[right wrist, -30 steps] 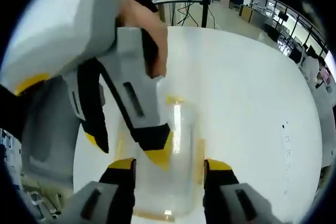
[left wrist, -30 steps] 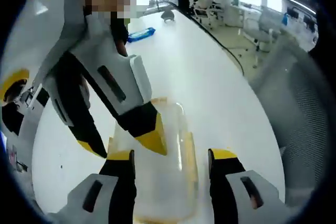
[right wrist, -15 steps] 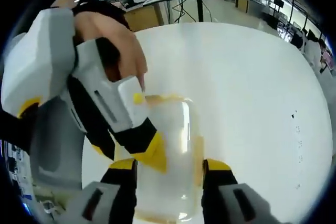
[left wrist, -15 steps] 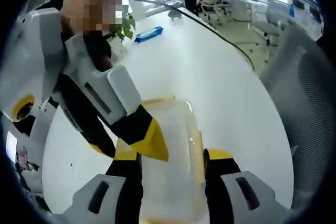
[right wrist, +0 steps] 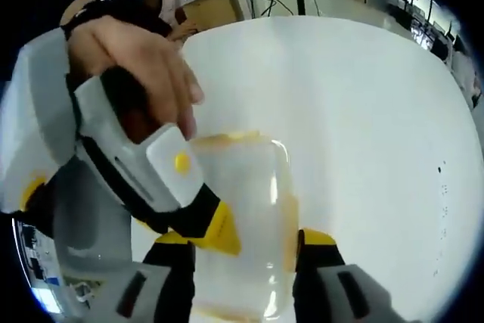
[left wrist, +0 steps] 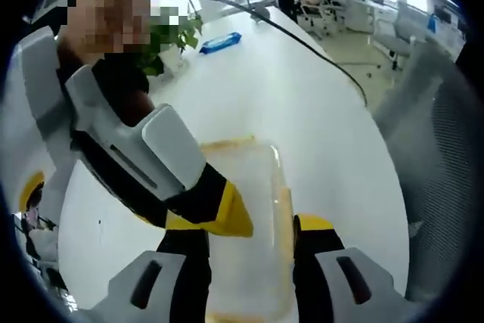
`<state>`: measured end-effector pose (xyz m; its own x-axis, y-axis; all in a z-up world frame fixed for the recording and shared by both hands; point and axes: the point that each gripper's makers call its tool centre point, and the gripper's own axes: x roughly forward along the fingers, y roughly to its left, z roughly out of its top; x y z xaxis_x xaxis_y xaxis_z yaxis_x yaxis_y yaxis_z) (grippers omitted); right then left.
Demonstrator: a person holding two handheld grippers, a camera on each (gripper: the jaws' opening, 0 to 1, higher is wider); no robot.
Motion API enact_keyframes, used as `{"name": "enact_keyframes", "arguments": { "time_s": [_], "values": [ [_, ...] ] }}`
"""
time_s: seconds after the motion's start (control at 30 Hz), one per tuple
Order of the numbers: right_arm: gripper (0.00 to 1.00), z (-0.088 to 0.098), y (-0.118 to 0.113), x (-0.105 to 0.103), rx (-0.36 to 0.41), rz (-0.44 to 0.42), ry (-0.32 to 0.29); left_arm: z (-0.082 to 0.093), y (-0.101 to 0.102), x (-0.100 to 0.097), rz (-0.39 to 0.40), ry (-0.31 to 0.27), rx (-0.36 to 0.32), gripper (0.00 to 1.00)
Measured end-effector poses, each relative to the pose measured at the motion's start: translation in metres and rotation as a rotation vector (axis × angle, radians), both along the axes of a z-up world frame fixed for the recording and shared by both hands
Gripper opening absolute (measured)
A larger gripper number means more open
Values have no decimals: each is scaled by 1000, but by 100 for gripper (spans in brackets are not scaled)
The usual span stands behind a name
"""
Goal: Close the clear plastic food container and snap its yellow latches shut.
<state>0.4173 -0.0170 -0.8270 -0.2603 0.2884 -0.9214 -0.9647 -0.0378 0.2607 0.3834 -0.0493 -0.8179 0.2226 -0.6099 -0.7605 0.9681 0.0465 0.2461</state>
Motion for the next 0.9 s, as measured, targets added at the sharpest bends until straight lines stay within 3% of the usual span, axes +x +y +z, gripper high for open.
{"name": "enact_keyframes", "arguments": {
  "time_s": [0.33, 0.4, 0.43, 0.5, 0.53, 0.6, 0.63, 0.73, 0.8, 0.9],
  "values": [
    [51, -1, -1, -4, -22, -65, -5, -1, 2, -4, -6, -3, -7, 37],
    [52, -1, -2, -6, -30, -71, -1, -1, 1, -7, -43, 4, 1, 38],
    [52, -2, 0, -5, -33, -90, 1, 1, 0, -6, -53, 30, -46, 38],
    [52, -2, 0, -5, -40, -82, 8, 3, -2, -10, -178, 26, -76, 40],
    [53, -3, 1, -4, -43, -92, 15, 2, 3, -5, -124, 41, -64, 40],
    [54, -3, 0, -3, -42, -77, 23, 2, 3, -8, -173, 47, -34, 41],
    [54, -3, 2, -2, -37, -90, 24, 3, 3, -7, -154, 67, -39, 41],
    [55, -3, 0, -4, -59, -145, 49, 1, 6, -10, -170, 39, -15, 43],
    [56, -5, 0, -5, -71, -180, 72, -2, 11, -10, -195, -29, 27, 47],
    [57, -6, 0, -5, -83, -198, 88, -4, 12, -10, -190, -46, 38, 50]
  ]
}}
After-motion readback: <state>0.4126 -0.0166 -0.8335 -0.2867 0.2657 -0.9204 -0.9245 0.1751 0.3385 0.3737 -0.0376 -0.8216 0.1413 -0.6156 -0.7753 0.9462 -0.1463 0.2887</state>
